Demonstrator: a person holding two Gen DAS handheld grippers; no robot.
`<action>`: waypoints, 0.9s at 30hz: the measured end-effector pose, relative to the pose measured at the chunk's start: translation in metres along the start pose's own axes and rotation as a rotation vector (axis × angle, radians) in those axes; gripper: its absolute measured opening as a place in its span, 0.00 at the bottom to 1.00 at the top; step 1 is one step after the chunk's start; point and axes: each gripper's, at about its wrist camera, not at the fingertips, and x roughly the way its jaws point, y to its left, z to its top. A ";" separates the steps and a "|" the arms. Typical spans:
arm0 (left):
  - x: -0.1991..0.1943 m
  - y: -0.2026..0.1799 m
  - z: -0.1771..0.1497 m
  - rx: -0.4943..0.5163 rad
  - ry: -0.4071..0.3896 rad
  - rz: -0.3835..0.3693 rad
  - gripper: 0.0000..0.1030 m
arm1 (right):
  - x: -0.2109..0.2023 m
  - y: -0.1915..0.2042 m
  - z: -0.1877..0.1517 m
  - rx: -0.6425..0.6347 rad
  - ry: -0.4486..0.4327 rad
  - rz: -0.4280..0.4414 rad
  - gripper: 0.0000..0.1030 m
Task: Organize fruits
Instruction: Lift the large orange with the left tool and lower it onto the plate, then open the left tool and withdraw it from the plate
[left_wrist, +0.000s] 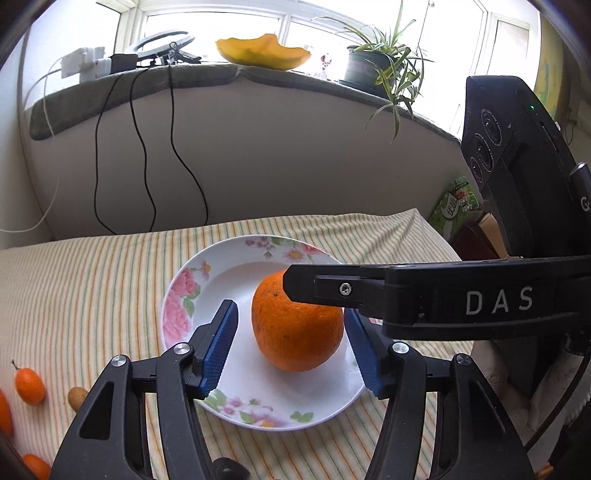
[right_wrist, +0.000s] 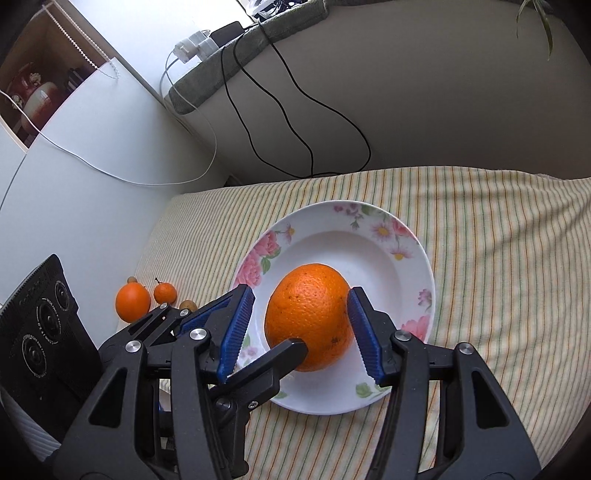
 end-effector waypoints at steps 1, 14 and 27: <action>-0.001 0.003 0.000 -0.007 -0.002 0.006 0.64 | -0.002 -0.002 0.001 0.004 -0.007 -0.003 0.56; -0.019 0.014 -0.011 -0.022 -0.014 0.018 0.64 | -0.023 -0.013 -0.002 0.023 -0.078 -0.042 0.69; -0.046 0.019 -0.025 -0.024 -0.044 0.021 0.64 | -0.042 0.006 -0.023 -0.029 -0.147 -0.091 0.71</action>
